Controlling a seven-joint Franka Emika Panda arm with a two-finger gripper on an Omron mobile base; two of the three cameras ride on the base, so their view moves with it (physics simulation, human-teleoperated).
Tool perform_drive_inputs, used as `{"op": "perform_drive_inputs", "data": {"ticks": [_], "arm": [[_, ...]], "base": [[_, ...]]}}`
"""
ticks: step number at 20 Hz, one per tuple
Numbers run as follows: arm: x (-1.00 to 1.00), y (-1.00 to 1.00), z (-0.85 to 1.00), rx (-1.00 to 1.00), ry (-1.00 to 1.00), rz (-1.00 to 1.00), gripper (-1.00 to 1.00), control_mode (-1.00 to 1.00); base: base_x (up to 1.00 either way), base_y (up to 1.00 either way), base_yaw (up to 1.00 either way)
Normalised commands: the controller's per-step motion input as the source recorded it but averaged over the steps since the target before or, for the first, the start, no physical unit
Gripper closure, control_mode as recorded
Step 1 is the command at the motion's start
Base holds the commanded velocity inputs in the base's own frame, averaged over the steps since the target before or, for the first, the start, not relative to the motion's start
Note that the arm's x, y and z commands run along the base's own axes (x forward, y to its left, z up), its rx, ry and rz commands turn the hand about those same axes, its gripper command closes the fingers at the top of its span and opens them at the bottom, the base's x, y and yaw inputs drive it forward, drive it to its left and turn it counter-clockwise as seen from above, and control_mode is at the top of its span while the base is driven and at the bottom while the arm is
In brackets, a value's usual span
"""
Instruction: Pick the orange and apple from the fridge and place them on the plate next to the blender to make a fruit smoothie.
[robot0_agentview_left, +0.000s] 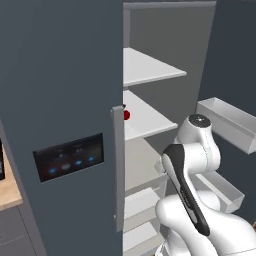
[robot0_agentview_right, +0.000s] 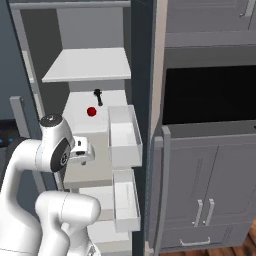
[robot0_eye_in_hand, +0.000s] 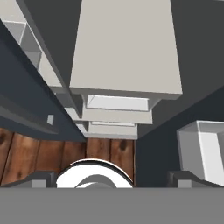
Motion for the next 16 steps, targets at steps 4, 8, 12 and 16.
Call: {"op": "perform_drive_inputs", "data": {"ticks": [4,8,12,16], "arm": [[0.00,0.00,0.00,0.00,0.00,0.00,-1.00,1.00],[0.10,0.07,0.04,0.02,0.00,-0.02,-1.00,-1.00],[0.83,0.31,0.49,0.09,-0.05,-0.06,-1.00,-1.00],[1.00,0.31,0.64,0.06,-0.05,-0.01,-1.00,-1.00]], "base": [[0.37,0.02,-0.11],[0.12,0.08,-0.02],[0.00,0.00,0.00],[0.00,0.00,0.00]]}}
